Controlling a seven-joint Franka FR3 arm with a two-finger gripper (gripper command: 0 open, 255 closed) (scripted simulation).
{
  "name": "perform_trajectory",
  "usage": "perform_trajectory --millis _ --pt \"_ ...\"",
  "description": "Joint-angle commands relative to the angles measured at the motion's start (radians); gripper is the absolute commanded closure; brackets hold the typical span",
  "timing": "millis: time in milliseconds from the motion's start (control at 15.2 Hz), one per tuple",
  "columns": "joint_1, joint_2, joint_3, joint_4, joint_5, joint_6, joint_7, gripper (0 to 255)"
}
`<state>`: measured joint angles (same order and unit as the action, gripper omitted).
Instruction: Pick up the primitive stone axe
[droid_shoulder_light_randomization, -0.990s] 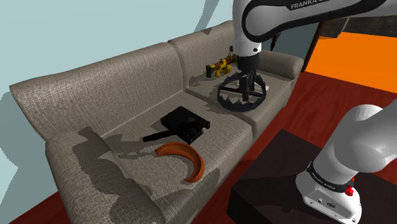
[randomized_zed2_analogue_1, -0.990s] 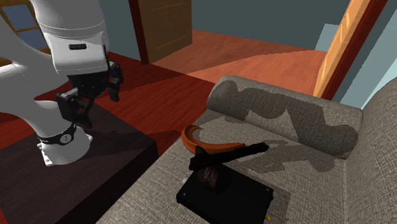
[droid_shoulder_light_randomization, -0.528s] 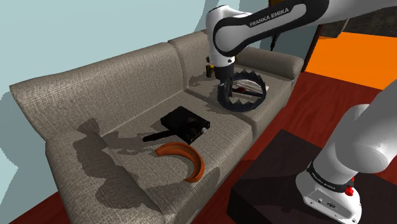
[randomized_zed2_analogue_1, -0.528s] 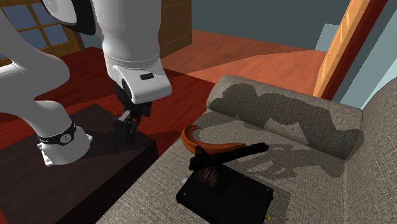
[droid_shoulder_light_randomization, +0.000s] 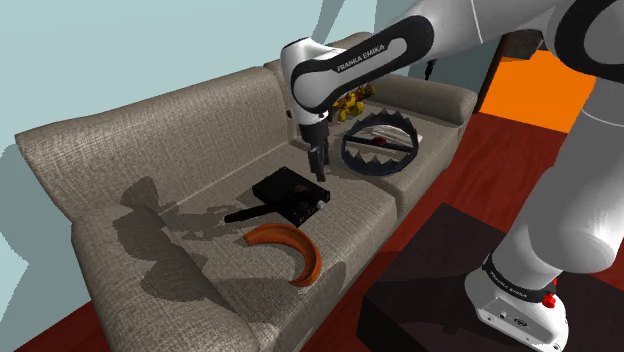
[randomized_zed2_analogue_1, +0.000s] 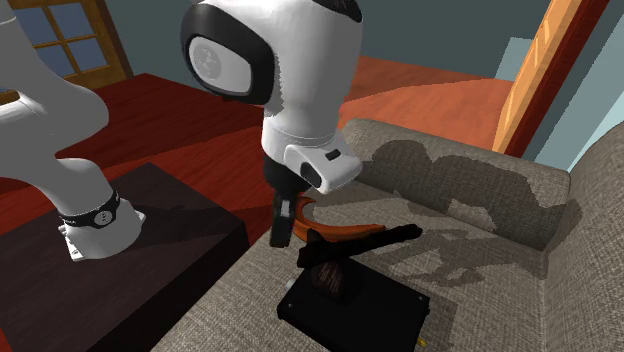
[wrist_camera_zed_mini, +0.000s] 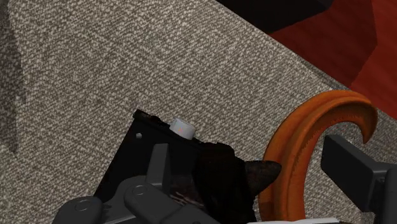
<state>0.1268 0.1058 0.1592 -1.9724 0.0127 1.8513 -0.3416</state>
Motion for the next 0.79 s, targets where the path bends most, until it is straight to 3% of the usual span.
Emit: perform_trajectory --millis 0,726 --pt "0.014 0.076 0.012 0.069 -0.014 0.005 -0.013 0" --pt "0.124 0.498 0.059 0.522 -0.110 -0.041 -0.080 0"
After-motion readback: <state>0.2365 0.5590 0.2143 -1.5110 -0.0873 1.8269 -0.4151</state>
